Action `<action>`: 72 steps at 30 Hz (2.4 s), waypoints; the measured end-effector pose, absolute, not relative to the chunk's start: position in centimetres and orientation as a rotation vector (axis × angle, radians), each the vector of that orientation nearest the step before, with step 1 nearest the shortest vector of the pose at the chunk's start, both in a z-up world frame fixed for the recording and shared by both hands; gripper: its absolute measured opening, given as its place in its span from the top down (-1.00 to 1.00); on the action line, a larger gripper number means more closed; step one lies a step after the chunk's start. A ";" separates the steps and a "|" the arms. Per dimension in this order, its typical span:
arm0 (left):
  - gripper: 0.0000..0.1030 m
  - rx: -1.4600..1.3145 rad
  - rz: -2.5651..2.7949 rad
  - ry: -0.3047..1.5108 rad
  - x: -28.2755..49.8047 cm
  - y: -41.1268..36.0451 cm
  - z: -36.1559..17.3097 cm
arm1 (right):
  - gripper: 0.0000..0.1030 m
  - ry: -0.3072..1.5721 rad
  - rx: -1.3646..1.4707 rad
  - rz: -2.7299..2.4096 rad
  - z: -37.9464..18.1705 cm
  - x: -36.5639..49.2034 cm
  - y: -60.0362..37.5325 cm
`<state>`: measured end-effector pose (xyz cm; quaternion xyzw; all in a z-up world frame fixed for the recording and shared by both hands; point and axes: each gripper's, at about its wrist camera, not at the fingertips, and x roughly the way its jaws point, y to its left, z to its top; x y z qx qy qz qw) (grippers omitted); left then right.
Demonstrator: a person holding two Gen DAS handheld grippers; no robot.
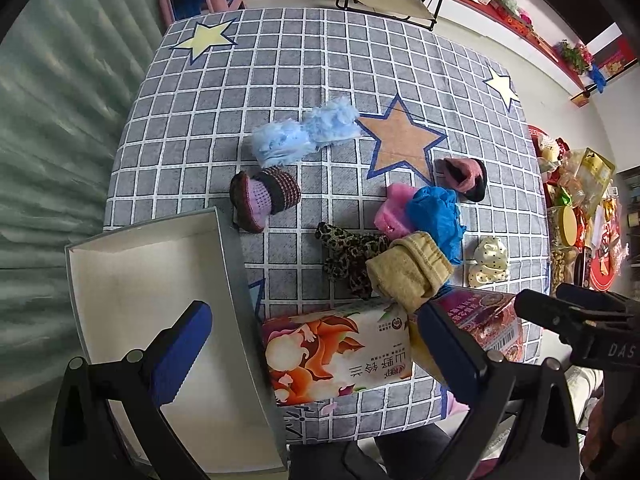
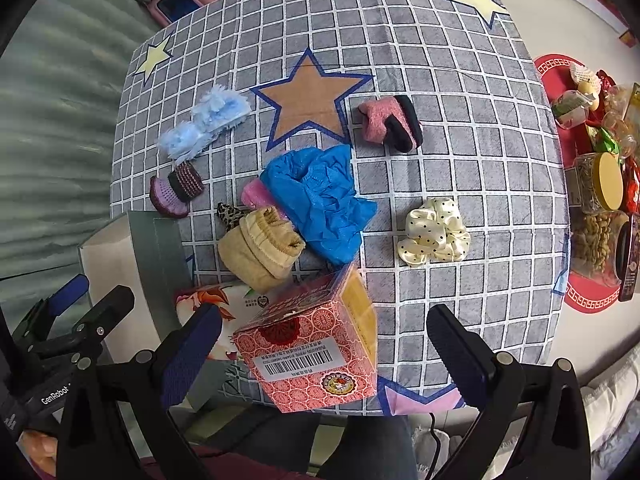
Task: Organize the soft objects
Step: 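Move both tools toward the light-blue scrunchie and pink-black slipper, then grasp the light-blue scrunchie with the left tool while the right tool grasps the pink-black slipper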
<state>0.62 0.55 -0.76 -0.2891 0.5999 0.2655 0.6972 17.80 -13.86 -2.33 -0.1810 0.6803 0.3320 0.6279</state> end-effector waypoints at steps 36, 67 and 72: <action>-1.00 -0.558 0.632 1.370 3.0 1.8 -1.7 | -1.00 1.546 -0.418 0.719 -4.2 20.2 -13.9; -1.00 -0.429 0.618 1.397 8.9 4.8 -5.4 | -1.00 1.552 -0.436 0.671 -6.7 24.4 -13.4; -1.00 -0.395 0.618 1.411 11.2 6.3 -7.1 | -1.00 1.552 -0.432 0.672 -7.8 26.1 -12.2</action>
